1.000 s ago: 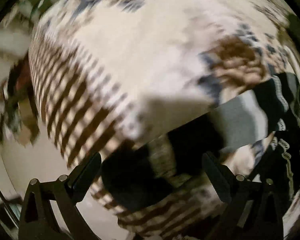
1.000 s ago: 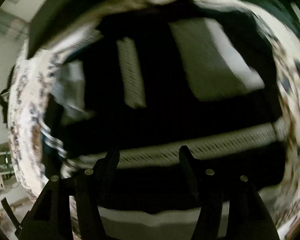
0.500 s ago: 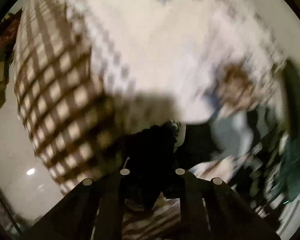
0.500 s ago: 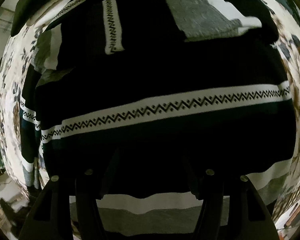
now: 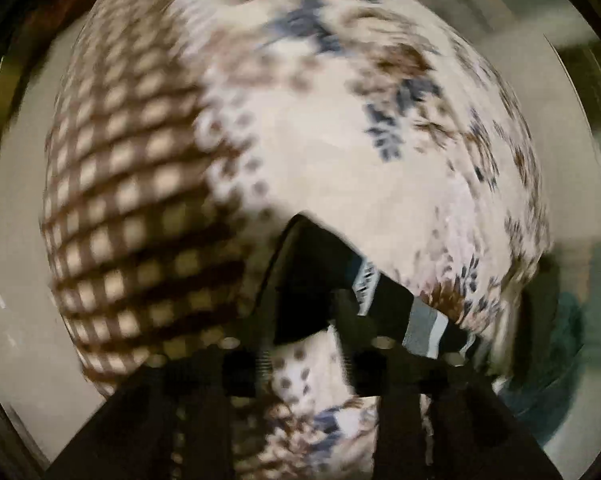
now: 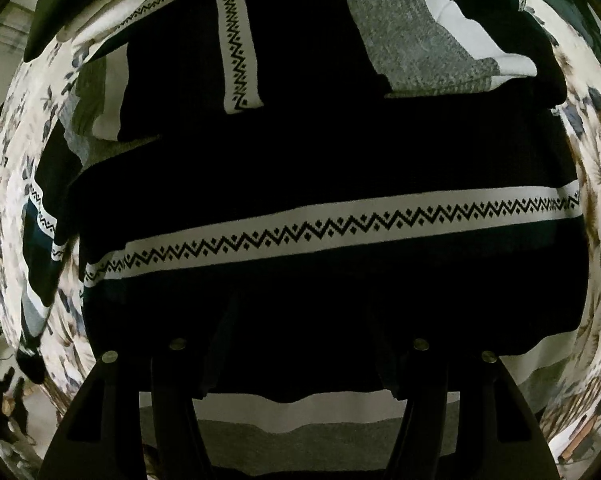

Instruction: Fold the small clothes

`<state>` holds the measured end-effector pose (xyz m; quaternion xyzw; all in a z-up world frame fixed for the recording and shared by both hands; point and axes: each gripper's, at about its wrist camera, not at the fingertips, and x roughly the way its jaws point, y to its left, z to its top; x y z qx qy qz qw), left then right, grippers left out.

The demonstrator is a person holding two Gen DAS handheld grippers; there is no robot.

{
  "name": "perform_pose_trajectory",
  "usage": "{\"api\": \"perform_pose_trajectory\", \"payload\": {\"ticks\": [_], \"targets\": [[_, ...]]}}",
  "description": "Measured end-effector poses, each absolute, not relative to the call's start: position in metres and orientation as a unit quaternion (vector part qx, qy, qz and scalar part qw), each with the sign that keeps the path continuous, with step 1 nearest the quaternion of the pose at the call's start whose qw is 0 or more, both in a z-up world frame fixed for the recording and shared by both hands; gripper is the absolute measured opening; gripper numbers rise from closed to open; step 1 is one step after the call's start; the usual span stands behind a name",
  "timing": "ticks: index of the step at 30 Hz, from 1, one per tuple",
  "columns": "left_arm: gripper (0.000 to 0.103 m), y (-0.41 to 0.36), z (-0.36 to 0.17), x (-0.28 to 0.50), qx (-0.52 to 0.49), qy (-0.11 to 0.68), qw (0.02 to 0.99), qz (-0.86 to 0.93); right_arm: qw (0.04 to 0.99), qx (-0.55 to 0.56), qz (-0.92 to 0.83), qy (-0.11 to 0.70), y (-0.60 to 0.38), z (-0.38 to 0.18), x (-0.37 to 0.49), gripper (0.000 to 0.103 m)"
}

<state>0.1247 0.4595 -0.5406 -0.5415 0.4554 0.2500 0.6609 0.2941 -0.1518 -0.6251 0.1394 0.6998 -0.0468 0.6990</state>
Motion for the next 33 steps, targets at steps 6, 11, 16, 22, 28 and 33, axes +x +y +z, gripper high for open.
{"api": "perform_pose_trajectory", "payload": {"ticks": [6,11,16,22,28,33], "targets": [[0.061,0.45,-0.587,0.105,-0.707,0.347,0.571,0.23,0.693,0.144,-0.052,0.705,-0.141,-0.635,0.29,0.064],[0.024,0.454,-0.593,0.13,-0.706,0.311,0.581,0.262,0.689,0.134,-0.056,0.71,-0.134,-0.643,0.287,0.064],[0.006,0.462,-0.53,0.145,-0.643,0.264,0.69,0.202,0.693,0.117,-0.059,0.709,-0.13,-0.644,0.279,0.064],[0.009,0.474,-0.518,0.101,-0.601,0.306,0.711,0.2,0.691,0.126,-0.065,0.709,-0.126,-0.645,0.276,0.064],[0.062,0.457,-0.57,0.022,-0.7,0.295,0.596,0.258,0.69,0.13,-0.066,0.709,-0.124,-0.646,0.282,0.064],[0.062,0.441,-0.591,0.056,-0.719,0.3,0.585,0.226,0.692,0.12,-0.066,0.708,-0.118,-0.646,0.287,0.064]]}}
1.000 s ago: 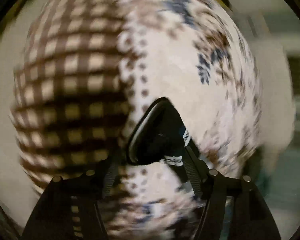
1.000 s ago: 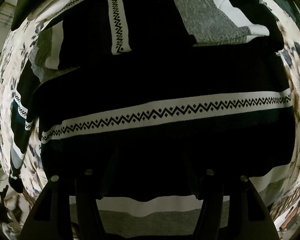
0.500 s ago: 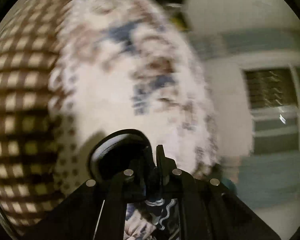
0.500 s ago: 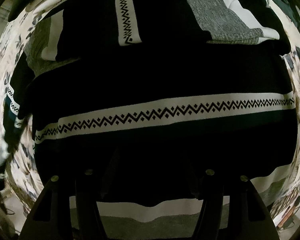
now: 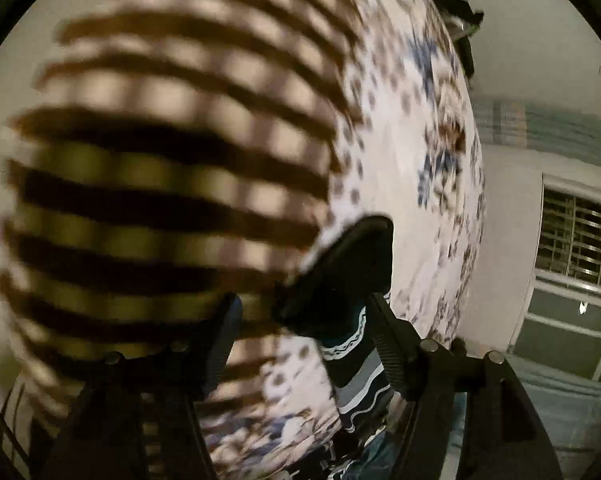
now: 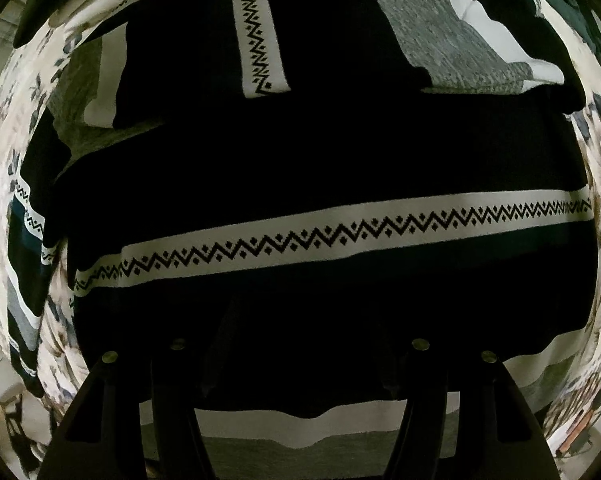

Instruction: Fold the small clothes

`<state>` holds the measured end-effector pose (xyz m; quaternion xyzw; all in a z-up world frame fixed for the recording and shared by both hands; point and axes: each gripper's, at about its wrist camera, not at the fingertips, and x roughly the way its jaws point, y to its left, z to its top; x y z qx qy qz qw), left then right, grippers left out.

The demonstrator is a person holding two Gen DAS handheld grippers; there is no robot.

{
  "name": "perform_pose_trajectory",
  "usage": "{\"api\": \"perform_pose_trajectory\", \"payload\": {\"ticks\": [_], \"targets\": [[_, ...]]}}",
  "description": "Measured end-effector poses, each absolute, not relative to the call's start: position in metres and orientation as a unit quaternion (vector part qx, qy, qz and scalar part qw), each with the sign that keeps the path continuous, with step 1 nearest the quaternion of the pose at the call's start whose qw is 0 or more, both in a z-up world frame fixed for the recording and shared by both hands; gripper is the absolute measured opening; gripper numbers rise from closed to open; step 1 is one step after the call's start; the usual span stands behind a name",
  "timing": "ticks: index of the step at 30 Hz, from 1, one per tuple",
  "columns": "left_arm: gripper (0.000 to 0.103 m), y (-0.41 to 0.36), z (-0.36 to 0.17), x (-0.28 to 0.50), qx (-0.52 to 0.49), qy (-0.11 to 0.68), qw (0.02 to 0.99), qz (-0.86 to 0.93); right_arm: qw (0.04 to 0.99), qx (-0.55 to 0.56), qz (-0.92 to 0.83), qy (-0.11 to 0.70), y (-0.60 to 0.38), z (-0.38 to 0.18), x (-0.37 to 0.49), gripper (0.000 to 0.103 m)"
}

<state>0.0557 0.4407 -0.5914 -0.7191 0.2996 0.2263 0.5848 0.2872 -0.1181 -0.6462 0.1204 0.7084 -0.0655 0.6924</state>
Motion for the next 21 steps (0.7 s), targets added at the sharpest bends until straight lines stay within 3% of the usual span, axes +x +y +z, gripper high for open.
{"api": "perform_pose_trajectory", "payload": {"ticks": [7,8,10,16,21], "targets": [[0.062,0.434,-0.585,0.121,-0.631,0.362,0.615,0.302,0.707,0.117,-0.083,0.692,-0.117,-0.637,0.305,0.064],[0.039,0.432,-0.578,0.124,-0.616,0.361,0.625,0.314,0.714,0.102,-0.096,0.686,-0.116,-0.634,0.315,0.066],[0.009,0.429,-0.565,0.13,-0.59,0.361,0.648,0.318,0.732,0.076,-0.116,0.667,-0.123,-0.626,0.322,0.079],[0.007,0.417,-0.514,0.17,-0.516,0.332,0.723,0.318,0.76,0.092,-0.145,0.627,-0.154,-0.608,0.347,0.081],[0.007,0.346,-0.44,0.268,-0.378,0.355,0.823,0.232,0.758,0.122,-0.15,0.623,-0.192,-0.609,0.36,0.081]]}}
